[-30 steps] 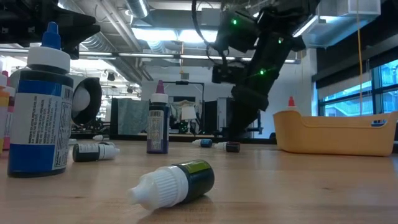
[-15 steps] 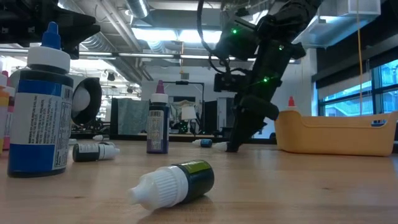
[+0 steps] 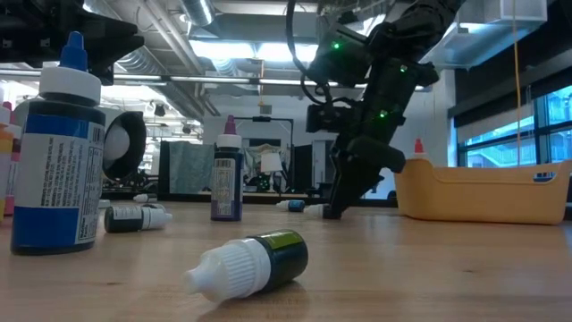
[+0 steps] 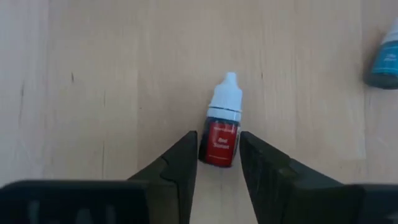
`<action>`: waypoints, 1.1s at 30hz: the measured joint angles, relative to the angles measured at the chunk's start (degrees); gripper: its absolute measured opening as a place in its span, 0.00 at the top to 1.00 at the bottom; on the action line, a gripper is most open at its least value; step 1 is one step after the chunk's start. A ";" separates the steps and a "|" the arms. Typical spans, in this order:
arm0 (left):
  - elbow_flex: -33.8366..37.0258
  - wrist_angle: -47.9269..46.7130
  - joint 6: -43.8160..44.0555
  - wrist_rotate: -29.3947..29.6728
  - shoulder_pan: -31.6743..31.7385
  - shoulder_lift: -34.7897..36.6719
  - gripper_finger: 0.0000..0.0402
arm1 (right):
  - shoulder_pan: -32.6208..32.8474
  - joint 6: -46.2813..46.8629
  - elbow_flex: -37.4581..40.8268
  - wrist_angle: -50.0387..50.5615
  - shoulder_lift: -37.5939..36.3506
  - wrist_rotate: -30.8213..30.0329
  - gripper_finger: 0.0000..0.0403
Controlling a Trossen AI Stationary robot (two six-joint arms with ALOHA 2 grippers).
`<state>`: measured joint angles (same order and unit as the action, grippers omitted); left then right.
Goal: Pick & Place food coloring
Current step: Put the red food coloring bottle into the yellow bin
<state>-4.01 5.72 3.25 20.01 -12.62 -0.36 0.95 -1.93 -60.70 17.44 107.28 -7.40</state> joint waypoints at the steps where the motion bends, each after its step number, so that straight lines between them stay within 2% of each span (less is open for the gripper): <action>1: 0.02 0.00 0.00 0.00 -0.01 0.00 0.74 | 0.00 -0.18 0.00 -0.05 0.00 0.01 0.70; 15: 0.00 0.00 0.00 -0.07 -0.01 0.00 0.74 | 0.00 -0.05 -0.01 -0.66 0.02 0.00 0.71; 25: 0.02 0.02 0.00 -0.13 0.00 0.00 0.74 | 0.00 -1.23 -0.36 -1.96 3.41 -0.36 0.72; 33: 0.00 0.01 0.00 -0.13 0.00 0.00 0.75 | 0.02 -2.00 -0.36 -1.01 1.67 -0.39 0.83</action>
<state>-4.00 5.72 3.25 19.88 -12.62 -0.36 0.97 -3.92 -61.05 16.43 108.96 -7.79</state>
